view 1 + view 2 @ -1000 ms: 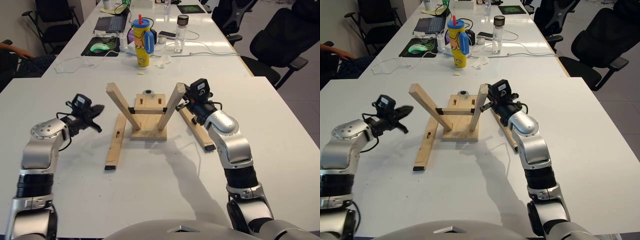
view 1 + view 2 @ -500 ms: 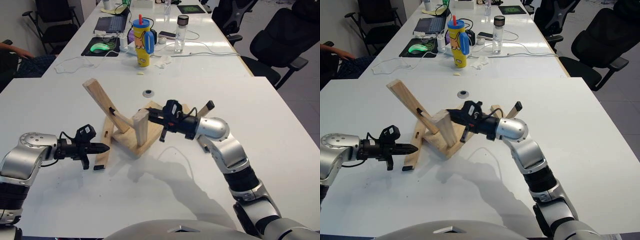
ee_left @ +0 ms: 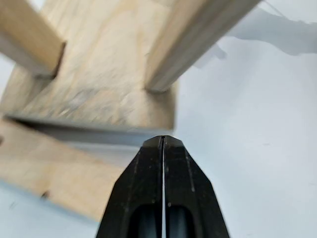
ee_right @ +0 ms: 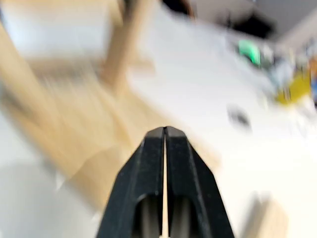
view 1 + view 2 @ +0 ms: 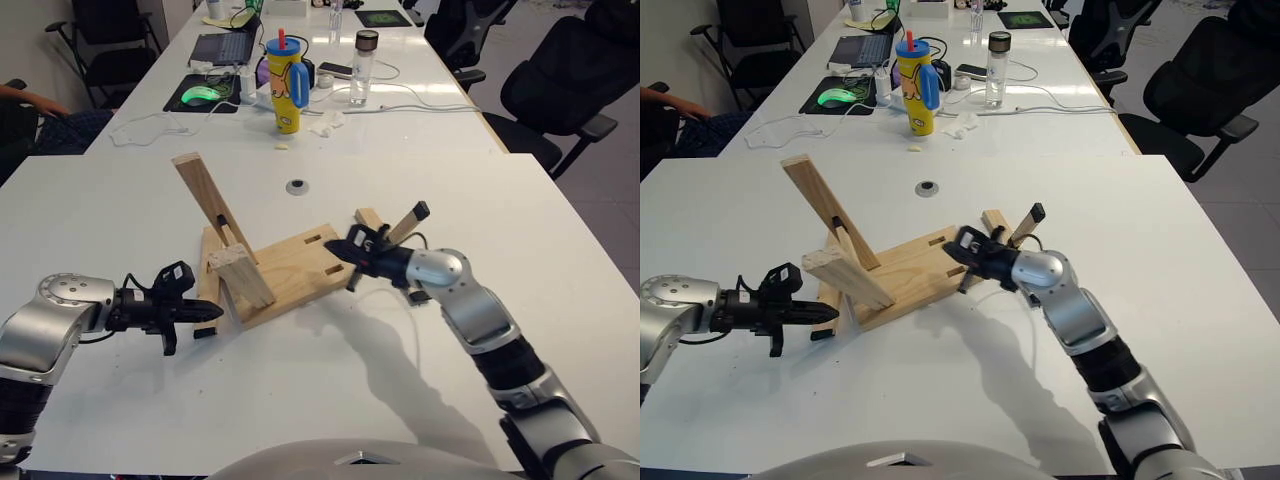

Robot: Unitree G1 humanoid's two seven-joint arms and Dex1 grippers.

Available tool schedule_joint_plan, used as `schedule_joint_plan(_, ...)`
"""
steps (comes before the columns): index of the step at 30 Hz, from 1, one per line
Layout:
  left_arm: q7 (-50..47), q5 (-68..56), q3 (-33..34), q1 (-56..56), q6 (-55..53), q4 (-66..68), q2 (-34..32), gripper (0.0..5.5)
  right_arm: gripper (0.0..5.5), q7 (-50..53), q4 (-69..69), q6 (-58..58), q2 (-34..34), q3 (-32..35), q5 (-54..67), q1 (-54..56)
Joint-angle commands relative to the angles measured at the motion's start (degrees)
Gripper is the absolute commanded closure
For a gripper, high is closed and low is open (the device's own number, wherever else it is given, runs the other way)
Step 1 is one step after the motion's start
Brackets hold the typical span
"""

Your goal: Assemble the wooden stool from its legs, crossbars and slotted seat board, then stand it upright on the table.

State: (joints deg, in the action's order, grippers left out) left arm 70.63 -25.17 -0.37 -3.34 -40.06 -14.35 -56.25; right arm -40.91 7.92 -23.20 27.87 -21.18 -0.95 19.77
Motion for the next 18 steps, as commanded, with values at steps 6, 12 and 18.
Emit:
schedule_joint_plan(6,-5.62,3.64,-7.93,5.27,-1.37,-9.82,-0.38,5.48,5.5,-5.25,-6.42,-1.41,2.58,-7.5,-7.88,2.84)
schedule_joint_plan(12,-15.49,9.24,-12.77,3.7,-2.07,-9.9,5.66,5.48,5.5,-11.94,-5.28,-4.27,5.88,-12.06,-10.51,2.77)
schedule_joint_plan(18,-19.26,11.4,-15.33,2.18,-2.2,-8.85,8.83,5.48,5.5,-11.04,-7.14,-5.65,4.69,-14.85,-13.89,2.49)
